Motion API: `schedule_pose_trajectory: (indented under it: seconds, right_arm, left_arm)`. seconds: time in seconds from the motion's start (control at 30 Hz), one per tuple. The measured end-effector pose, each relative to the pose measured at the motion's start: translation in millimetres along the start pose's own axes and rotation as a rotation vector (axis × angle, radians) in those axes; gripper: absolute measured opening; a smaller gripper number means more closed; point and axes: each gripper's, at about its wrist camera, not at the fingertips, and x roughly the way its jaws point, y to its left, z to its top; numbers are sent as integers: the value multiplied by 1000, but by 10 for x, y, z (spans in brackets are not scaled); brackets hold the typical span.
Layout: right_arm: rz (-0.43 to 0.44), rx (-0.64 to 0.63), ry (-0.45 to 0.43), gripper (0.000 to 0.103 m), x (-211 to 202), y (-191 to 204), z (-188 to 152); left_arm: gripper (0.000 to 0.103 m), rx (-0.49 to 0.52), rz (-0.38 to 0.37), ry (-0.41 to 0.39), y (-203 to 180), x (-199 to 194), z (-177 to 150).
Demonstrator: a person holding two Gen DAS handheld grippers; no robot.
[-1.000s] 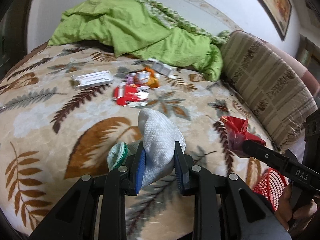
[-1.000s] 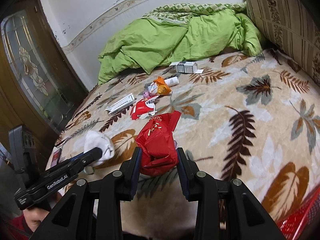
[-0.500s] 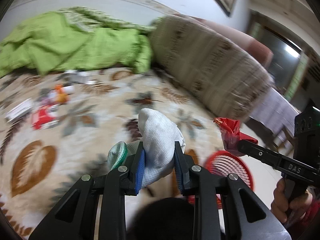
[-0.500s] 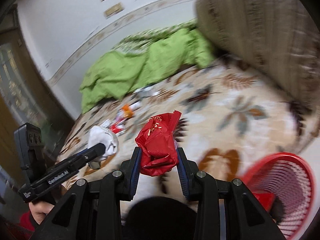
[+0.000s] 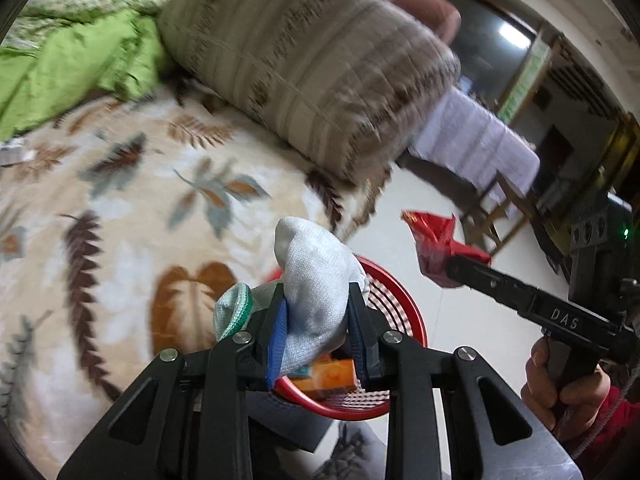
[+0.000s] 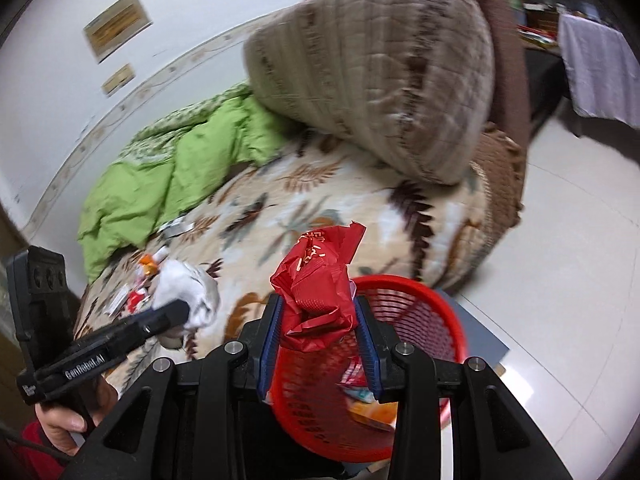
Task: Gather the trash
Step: 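Drop the sock from the left tool while the right tool drops the red bag into the basket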
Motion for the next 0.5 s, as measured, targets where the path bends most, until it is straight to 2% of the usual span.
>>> schedule_pose_trajectory:
  seconds: [0.03, 0.1, 0.23, 0.5]
  right_arm:
    - [-6, 8, 5, 39, 16, -43, -10]
    - [-24, 26, 14, 45, 44, -119, -22]
    - [-25, 37, 15, 47, 76, -162, 0]
    - [20, 22, 17, 50, 182, 5, 55]
  left_arm:
    - [42, 0, -7, 20, -13, 77, 0]
    - [56, -4, 1, 36, -20, 144, -18]
    - [57, -18, -14, 27, 32, 95, -13]
    - [63, -85, 30, -36, 273, -230, -22]
